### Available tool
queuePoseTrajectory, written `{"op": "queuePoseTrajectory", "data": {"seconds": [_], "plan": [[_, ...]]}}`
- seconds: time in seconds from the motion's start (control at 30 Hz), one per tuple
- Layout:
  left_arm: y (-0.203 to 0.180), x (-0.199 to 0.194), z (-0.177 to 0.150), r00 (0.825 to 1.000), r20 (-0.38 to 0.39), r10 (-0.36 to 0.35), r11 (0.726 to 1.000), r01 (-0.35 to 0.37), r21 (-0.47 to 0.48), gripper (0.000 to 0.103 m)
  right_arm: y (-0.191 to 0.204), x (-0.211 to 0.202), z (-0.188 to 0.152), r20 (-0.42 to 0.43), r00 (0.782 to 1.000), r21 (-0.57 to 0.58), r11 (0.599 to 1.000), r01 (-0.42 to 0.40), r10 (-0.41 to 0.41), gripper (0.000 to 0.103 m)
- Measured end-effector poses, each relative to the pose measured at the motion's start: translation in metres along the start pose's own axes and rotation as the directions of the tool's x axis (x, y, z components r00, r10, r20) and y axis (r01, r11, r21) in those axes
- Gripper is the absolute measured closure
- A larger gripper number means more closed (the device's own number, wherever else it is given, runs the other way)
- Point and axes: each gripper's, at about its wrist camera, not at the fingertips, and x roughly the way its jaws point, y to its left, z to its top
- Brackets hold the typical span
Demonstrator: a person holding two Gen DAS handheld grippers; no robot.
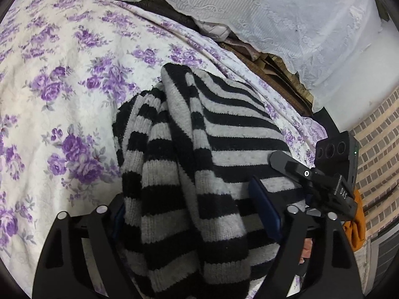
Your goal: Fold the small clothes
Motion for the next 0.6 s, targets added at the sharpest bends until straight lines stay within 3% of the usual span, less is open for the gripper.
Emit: {"op": "queuePoseTrajectory", "data": {"seconds": [0.23,0.4,0.6], "plan": [[0.009,0.009,0.001,1.0,-0.023,0.021,0.999,-0.022,-0.042,0.022,0.002,0.007,-0.003,-0.008,0.998,-0.057,0.997,0.055,-0.055,0.025],[0.0,0.0,-0.005,0.999,0.025,0.034,0.999,-0.033,-0.017,0.033,0.008,0.001,-0.009,0.036,0.997,-0.088,0.994,0.068,-0.065,0.028],[-0.007,-0.018,-0.02,0.998,0.066,0.012,1.0,-0.011,-0.015,0.039,0.017,-0.01,-0.022,0.07,0.996,-0.12,0.991,0.065,-0.057,0.029]]}}
